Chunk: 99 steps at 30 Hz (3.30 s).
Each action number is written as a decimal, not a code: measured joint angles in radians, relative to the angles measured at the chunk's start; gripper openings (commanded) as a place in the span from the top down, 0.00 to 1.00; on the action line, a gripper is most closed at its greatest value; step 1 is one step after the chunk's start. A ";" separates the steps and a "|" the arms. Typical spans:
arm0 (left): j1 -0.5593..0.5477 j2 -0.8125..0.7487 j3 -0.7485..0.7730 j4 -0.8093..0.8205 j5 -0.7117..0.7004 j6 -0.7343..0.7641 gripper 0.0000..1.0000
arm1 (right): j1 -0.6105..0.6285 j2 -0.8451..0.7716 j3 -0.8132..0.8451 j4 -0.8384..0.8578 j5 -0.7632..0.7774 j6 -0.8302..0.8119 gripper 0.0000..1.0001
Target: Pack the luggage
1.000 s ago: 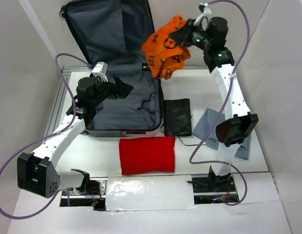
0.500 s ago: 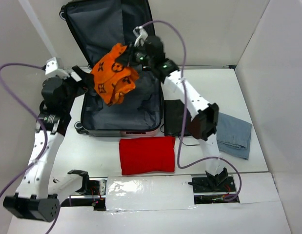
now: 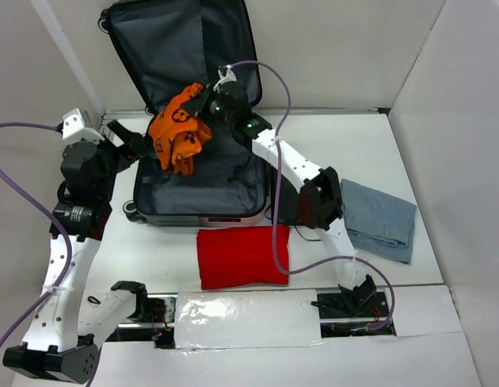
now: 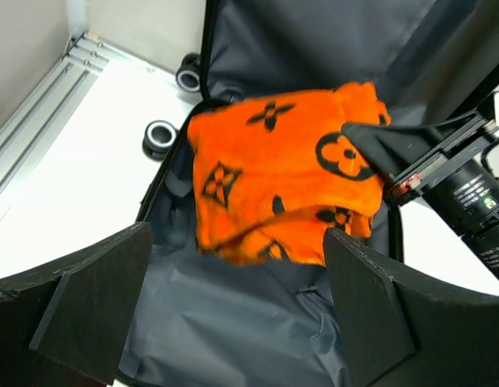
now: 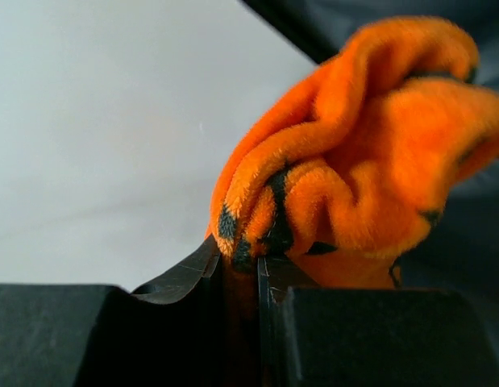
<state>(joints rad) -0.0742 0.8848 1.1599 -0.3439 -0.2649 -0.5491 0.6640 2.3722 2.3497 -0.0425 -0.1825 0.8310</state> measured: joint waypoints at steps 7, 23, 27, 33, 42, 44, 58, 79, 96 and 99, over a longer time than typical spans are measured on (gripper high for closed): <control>-0.008 0.004 -0.024 0.005 0.003 -0.002 0.00 | 0.041 -0.007 -0.051 0.029 0.158 0.086 1.00; -0.016 0.036 -0.054 0.015 0.008 -0.003 0.00 | -0.024 -0.090 -0.457 0.063 0.283 0.102 1.00; -0.016 0.063 -0.054 0.017 0.026 -0.003 0.00 | -0.061 -0.090 -0.459 0.034 0.251 0.050 1.00; -0.016 0.097 -0.055 0.023 0.044 -0.003 0.00 | -0.110 -0.090 -0.459 -0.019 0.192 -0.014 1.00; -0.016 0.140 -0.055 0.031 0.061 0.001 0.00 | -0.137 -0.068 -0.382 -0.209 0.121 -0.152 0.27; -0.016 0.146 -0.055 0.032 0.067 0.006 0.00 | -0.138 -0.068 -0.354 -0.257 0.106 -0.189 0.17; -0.016 0.217 -0.051 0.081 0.250 0.087 0.00 | -0.182 -0.162 -0.030 -0.459 0.066 -0.447 0.00; -0.126 -0.154 -0.507 -0.177 0.616 -0.116 0.00 | -0.286 -1.504 -1.613 -0.484 0.001 -0.255 0.00; -0.503 -0.128 -0.880 0.025 0.389 -0.459 0.07 | -0.159 -1.485 -2.023 -0.288 -0.012 -0.080 0.10; -0.586 -0.114 -0.890 0.089 0.316 -0.498 0.07 | -0.121 -1.479 -2.041 -0.226 0.003 -0.066 0.12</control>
<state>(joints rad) -0.6598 0.7708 0.2703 -0.2550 0.0509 -1.0473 0.5426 0.8928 0.3092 -0.2684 -0.1799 0.7654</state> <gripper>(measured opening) 0.927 0.892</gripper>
